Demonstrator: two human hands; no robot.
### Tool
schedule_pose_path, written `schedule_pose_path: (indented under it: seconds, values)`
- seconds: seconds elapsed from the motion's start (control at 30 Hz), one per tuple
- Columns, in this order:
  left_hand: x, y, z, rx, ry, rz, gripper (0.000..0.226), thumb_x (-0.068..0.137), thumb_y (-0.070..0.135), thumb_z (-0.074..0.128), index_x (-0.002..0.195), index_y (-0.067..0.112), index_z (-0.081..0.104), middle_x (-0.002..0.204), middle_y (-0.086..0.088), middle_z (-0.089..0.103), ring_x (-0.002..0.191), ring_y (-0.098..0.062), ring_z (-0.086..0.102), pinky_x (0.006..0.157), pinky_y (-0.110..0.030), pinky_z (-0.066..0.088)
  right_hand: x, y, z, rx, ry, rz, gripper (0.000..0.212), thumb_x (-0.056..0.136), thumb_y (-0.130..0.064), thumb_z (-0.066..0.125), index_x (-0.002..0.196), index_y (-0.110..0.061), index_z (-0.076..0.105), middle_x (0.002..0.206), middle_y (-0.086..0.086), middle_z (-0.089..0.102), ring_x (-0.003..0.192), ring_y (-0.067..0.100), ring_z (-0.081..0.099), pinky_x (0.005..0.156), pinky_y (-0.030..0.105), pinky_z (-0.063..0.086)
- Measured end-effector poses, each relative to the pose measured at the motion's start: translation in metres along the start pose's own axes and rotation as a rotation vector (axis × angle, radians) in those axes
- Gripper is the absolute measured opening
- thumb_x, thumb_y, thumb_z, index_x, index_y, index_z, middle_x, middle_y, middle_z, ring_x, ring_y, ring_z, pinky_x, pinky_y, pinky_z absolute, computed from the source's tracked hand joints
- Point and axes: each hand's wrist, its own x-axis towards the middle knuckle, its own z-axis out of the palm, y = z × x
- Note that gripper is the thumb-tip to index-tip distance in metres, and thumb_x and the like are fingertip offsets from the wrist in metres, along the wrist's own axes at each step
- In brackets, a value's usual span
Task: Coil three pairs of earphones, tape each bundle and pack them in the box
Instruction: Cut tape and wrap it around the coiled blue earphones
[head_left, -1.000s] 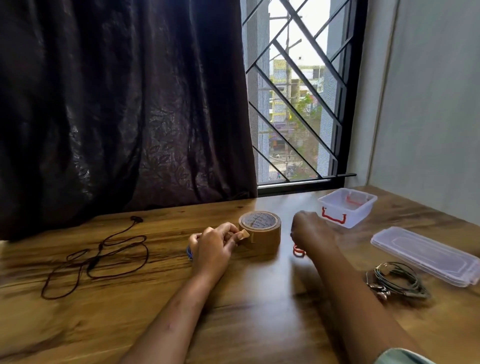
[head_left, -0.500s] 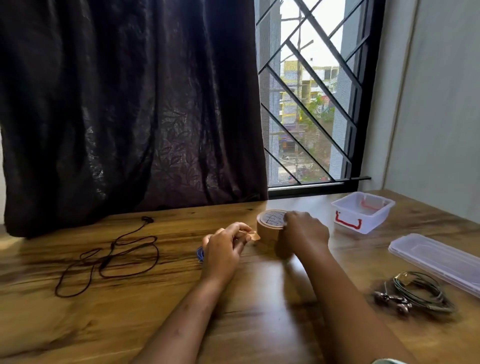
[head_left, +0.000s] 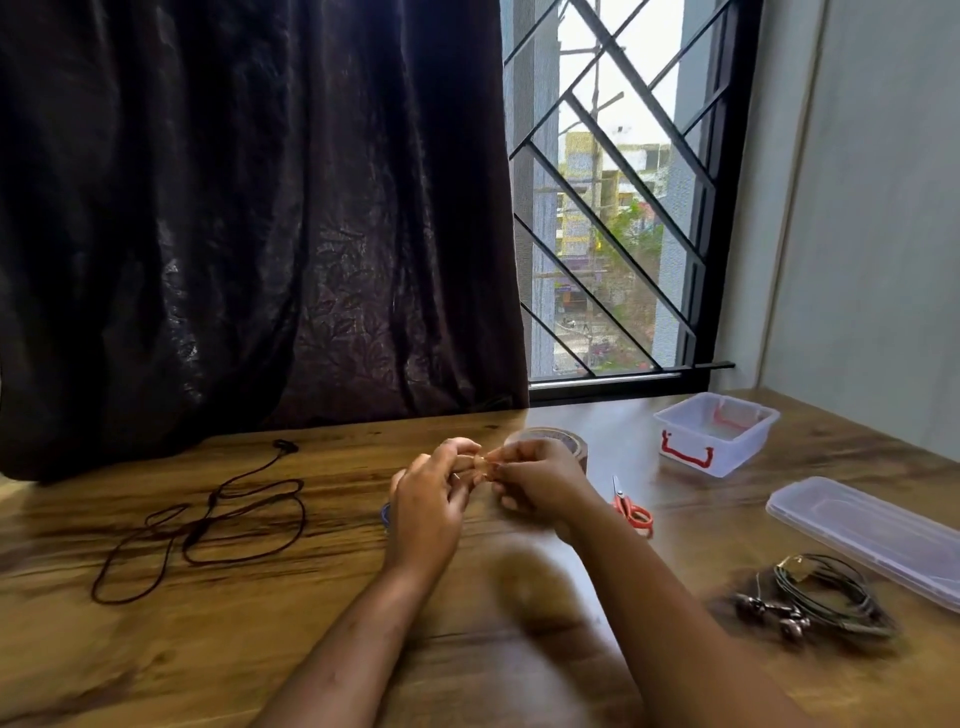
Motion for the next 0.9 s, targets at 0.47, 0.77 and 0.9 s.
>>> schedule_pose_path:
  seconds: [0.47,0.77,0.9]
  values:
    - [0.002,-0.019,-0.056,0.176,0.157,-0.245,0.038,0.089,0.009,0.058,0.122,0.028,0.055,0.104,0.01,0.066,0.098,-0.013,0.061,0.083,-0.036,0.051,-0.003,0.01,0.029,0.275,-0.062,-0.053,0.026,0.098,0.005,0.037,0.094,-0.003,0.061,0.072,0.006,0.053,0.046,0.004,0.047,0.05,0.022,0.04]
    - [-0.002,-0.033,-0.052,0.566,-0.282,-0.526,0.048,0.084,0.066,0.047,0.119,0.036,0.059,0.125,0.005,0.06,0.121,-0.022,0.046,0.092,-0.037,0.036,0.013,0.029,0.05,0.003,0.108,-0.142,0.013,0.091,-0.019,0.062,0.083,-0.02,0.072,0.08,0.003,0.07,0.07,0.013,0.06,0.065,0.029,0.051]
    - [0.0,-0.035,-0.051,0.552,-0.276,-0.508,0.026,0.086,0.053,0.054,0.105,0.037,0.062,0.114,0.009,0.062,0.115,-0.019,0.049,0.089,-0.039,0.035,0.02,0.032,0.051,-0.114,0.097,-0.219,0.026,0.087,-0.003,0.065,0.101,-0.026,0.065,0.083,0.0,0.07,0.069,0.008,0.063,0.06,0.02,0.051]
